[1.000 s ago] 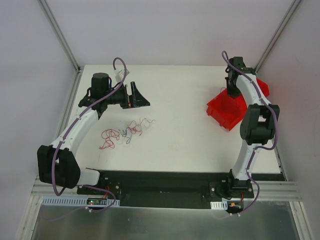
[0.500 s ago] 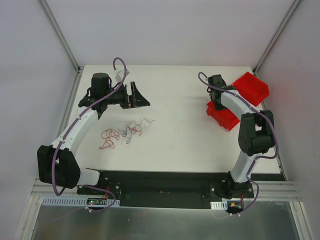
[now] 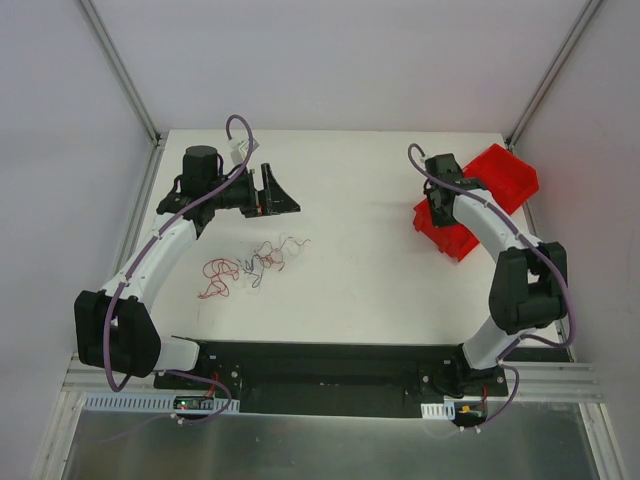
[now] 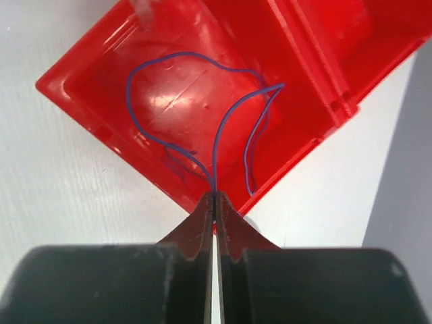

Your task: Untangle the cables

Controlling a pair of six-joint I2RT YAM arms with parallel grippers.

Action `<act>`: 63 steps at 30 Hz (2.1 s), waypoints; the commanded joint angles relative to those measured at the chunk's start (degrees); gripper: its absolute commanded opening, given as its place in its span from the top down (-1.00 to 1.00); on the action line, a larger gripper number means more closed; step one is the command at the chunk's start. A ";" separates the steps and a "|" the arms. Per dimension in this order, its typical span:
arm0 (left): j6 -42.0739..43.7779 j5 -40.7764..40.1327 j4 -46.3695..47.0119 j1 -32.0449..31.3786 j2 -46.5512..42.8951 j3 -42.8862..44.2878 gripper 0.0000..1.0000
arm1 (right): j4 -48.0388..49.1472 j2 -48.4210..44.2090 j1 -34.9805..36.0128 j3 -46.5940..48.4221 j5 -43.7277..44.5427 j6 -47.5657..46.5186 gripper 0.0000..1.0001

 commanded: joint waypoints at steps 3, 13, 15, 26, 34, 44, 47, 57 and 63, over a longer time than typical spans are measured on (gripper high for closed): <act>-0.07 1.22 2.07 -0.40 -1.67 -0.18 -0.98 | -5.79 8.12 -2.36 7.44 -6.64 -0.46 1.00; 0.02 1.14 2.07 -0.49 -1.85 -0.27 -0.98 | -7.54 16.39 -3.85 18.25 -4.95 -8.81 1.00; 0.10 1.14 2.07 -0.49 -1.85 -0.18 -0.98 | -8.60 16.48 -4.29 19.22 -7.93 -8.74 1.00; 0.81 -0.27 2.07 -0.40 -1.94 -0.62 -0.97 | -12.91 9.12 -4.38 19.75 -8.47 1.36 -0.01; 2.91 -3.69 -0.29 -0.40 -0.53 -0.10 -0.93 | -15.73 -3.72 4.74 14.49 -1.79 8.83 -0.19; 2.83 -12.75 -6.18 -0.31 7.90 1.57 -0.64 | 31.85 -16.84 21.28 -17.76 -31.64 37.29 -0.21; 1.78 -9.94 -6.89 0.04 10.02 2.54 -0.61 | 41.13 -9.30 23.91 -16.21 -35.20 41.35 -0.21; -0.86 -8.80 -5.31 1.62 9.15 1.66 -0.61 | 53.89 11.54 30.25 -7.95 -29.05 55.34 -0.13; -2.00 -10.55 -4.08 2.93 6.33 0.43 -0.61 | 54.14 13.76 34.81 -7.40 -28.88 51.75 -0.02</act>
